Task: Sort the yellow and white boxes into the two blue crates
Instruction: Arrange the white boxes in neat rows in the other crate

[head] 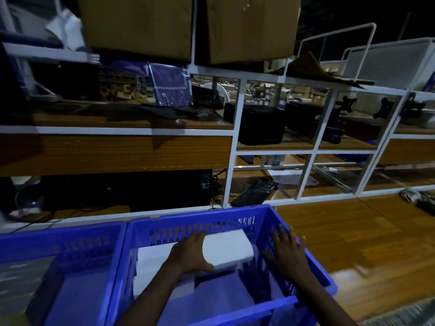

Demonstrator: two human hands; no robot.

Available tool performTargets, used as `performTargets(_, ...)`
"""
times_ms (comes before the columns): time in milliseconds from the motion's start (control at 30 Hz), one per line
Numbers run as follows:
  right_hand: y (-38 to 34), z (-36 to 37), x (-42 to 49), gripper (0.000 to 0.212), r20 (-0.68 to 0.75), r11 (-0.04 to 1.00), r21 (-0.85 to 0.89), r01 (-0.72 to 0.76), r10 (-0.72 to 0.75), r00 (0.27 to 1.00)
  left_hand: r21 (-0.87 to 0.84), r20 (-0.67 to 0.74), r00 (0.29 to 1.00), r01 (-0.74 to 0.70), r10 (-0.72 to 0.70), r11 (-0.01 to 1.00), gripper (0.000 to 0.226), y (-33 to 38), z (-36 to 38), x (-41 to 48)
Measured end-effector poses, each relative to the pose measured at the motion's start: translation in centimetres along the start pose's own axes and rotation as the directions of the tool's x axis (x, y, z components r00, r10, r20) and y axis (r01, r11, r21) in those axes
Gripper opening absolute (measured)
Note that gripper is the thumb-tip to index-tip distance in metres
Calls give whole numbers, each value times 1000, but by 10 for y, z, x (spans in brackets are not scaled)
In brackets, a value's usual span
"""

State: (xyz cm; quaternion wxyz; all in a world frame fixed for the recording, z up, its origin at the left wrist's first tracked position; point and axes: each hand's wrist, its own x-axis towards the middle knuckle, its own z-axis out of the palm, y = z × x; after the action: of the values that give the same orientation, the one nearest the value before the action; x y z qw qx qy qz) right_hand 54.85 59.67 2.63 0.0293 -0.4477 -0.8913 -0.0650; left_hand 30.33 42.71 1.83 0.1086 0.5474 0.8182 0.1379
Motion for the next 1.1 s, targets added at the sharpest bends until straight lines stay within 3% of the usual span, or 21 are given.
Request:
performTargets(67,-27,-2,4,89,-32,975,219,41,-35,999,-151,-102,984,128,-145,980,104,0,-4,-4)
performTargets(100,-42,-5,7,93,24,925,380,-3,-7,1000,-238,-135,969,171,-207,956,102,0,-6,-6)
performTargets(167,-73,-19,8,92,167,676,731,-97,-39,985,-338,-155,948,212,-277,917,99,-1,-5,-10)
performTargets(200,-86,-26,10,81,241,509,844,-168,-80,967,-350,-146,946,223,-288,910,102,-1,-4,-13)
performTargets(267,-107,-30,13,43,367,264,912,-313,-190,911,-365,-91,949,250,-302,897,114,-3,4,-17)
performTargets(300,-114,-28,16,30,378,217,919,-330,-236,895,-380,-62,949,264,-309,887,120,-4,8,-18)
performTargets(333,-118,-24,18,31,377,192,922,-336,-252,891,-393,-38,947,278,-317,877,123,-6,10,-20)
performTargets(400,-121,-17,25,46,380,176,922,-345,-235,895,-383,-9,953,277,-303,881,108,-13,9,-23)
performTargets(500,-120,-10,32,42,392,234,909,-344,-208,896,-370,-16,971,217,-240,903,62,-21,3,-25)
performTargets(600,-117,-3,38,49,367,294,905,-309,-167,915,-462,-108,965,166,-241,871,40,-25,3,-22)
performTargets(633,-117,-1,40,48,348,323,902,-286,-155,924,-488,-149,956,151,-252,860,39,-25,2,-20)
performTargets(700,-117,3,42,39,317,376,896,-235,-172,933,-516,-202,937,147,-286,844,60,-27,3,-17)
performTargets(767,-117,4,42,39,293,416,890,-188,-204,934,-504,-204,929,171,-309,847,85,-30,5,-15)
performTargets(833,-115,3,41,42,282,505,854,-129,-241,928,-521,-161,939,181,-304,834,97,-31,9,-12)
performTargets(933,-117,2,38,45,292,669,743,13,-342,893,-530,-74,968,167,-241,832,87,-29,13,-13)
performTargets(1100,-114,3,38,51,294,732,678,69,-355,887,-490,-29,984,137,-173,861,73,-31,17,-14)
